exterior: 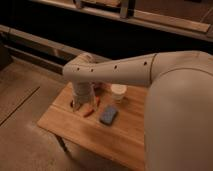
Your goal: Drag the ceramic bowl in a circle
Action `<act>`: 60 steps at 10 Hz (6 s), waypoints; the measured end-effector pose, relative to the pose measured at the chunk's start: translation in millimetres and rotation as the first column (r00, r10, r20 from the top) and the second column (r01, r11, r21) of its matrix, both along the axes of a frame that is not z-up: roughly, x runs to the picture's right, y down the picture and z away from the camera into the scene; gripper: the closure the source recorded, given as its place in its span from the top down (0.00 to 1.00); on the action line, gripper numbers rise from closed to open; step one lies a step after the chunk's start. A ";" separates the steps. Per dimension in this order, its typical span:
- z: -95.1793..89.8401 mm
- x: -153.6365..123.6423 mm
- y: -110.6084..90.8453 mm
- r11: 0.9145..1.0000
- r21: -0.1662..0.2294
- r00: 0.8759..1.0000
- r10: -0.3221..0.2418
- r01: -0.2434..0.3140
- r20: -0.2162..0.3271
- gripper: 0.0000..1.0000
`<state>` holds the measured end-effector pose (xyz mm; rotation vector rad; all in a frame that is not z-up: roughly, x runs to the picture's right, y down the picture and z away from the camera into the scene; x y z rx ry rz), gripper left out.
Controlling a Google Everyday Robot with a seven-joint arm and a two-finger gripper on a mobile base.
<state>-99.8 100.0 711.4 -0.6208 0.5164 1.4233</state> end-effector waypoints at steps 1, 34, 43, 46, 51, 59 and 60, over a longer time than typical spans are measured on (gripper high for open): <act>0.0 0.0 0.0 1.000 0.000 1.000 0.000 0.000 0.000 0.65; 39.6 7.6 -49.7 0.988 0.083 0.983 0.140 -0.131 -0.115 0.65; 78.9 62.0 -149.1 0.923 0.231 0.932 0.341 -0.307 -0.121 0.65; 80.1 69.2 -151.5 0.914 0.237 0.923 0.365 -0.330 -0.122 0.65; 88.8 71.1 -177.7 0.871 0.286 0.889 0.444 -0.399 -0.113 0.65; 137.0 58.5 -190.5 0.840 0.277 0.845 0.516 -0.467 -0.140 0.65; 139.9 63.0 -184.2 0.846 0.267 0.841 0.513 -0.461 -0.174 0.65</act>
